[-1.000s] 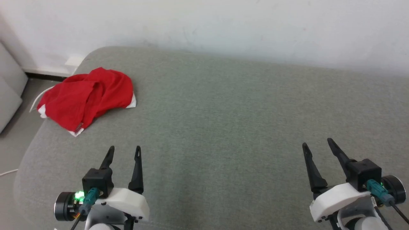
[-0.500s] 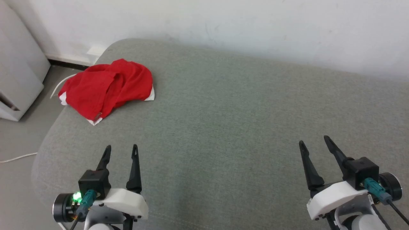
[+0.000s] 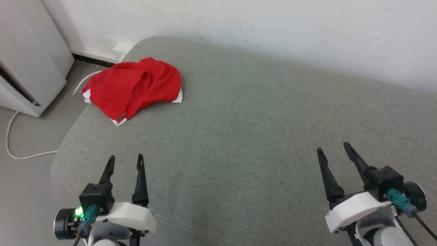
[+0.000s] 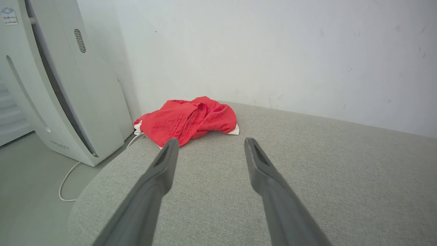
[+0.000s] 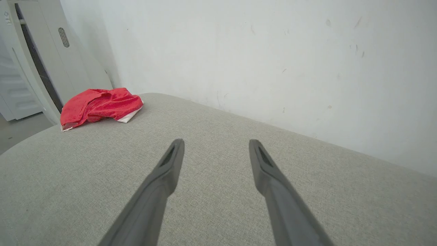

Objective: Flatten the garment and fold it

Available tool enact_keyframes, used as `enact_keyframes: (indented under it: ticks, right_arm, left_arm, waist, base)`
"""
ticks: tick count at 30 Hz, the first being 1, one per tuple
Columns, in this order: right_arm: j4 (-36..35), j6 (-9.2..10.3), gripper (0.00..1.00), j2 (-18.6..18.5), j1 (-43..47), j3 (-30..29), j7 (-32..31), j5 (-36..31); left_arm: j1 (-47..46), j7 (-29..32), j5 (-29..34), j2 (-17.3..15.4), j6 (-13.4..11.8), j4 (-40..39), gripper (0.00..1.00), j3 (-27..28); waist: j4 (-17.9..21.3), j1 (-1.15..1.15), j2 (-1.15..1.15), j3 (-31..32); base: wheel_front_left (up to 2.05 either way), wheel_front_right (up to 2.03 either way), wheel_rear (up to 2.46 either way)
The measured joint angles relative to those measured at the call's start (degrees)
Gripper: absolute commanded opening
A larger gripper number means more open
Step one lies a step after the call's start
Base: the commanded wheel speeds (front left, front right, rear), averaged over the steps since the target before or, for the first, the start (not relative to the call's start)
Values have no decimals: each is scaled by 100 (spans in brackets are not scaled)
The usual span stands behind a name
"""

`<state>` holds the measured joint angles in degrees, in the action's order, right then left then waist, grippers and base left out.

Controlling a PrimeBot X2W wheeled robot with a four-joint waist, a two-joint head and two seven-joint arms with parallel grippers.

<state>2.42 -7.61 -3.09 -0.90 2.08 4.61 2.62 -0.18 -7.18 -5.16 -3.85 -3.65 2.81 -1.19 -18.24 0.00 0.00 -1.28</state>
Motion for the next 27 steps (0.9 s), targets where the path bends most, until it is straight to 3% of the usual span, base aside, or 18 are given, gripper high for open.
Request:
enact_keyframes:
  ticks: [27]
  right_arm:
    - [113,0,100,2,-58,74,256,157]
  left_arm:
    - [1,-328,-254,-85,-229,104,100,-2]
  waist:
    - [-720,0,0,-2]
  base:
    - [0,0,0]
